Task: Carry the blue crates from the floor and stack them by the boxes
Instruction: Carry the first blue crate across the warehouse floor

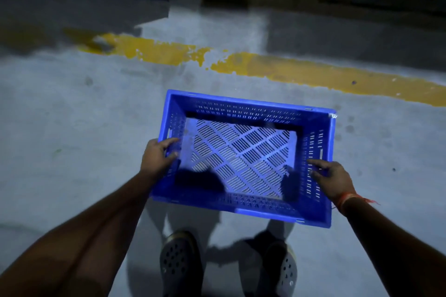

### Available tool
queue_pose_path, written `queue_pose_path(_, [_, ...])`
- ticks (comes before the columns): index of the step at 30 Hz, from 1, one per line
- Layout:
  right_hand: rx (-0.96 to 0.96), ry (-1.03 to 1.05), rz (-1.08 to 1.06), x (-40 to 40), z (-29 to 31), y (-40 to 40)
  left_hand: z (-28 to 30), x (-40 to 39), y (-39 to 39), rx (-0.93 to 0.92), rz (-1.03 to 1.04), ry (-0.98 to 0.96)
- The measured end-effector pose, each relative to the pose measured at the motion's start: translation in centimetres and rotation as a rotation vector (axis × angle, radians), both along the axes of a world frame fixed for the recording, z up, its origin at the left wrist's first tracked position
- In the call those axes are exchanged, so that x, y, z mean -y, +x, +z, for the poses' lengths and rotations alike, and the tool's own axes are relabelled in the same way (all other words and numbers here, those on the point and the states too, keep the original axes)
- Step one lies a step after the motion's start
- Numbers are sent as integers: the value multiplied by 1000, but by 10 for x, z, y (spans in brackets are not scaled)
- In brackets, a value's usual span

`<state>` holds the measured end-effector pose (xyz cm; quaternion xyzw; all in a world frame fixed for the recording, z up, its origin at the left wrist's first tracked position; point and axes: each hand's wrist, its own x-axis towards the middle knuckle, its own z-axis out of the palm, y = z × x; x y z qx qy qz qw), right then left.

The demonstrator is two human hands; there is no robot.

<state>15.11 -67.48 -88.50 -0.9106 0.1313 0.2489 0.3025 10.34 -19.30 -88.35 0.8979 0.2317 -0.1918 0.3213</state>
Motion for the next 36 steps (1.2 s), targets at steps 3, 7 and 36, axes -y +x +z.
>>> queue_pose_path(3, [90,2,-42,-6,40,-2,42,6,1,-28,25,28])
queue_pose_path(7, [75,156,-110,-25,128,-5,130,20,3,54,-8,-48])
queue_pose_path(36, [148,380,-185,-10,556,-222,578,143,-223,281,-128,-223])
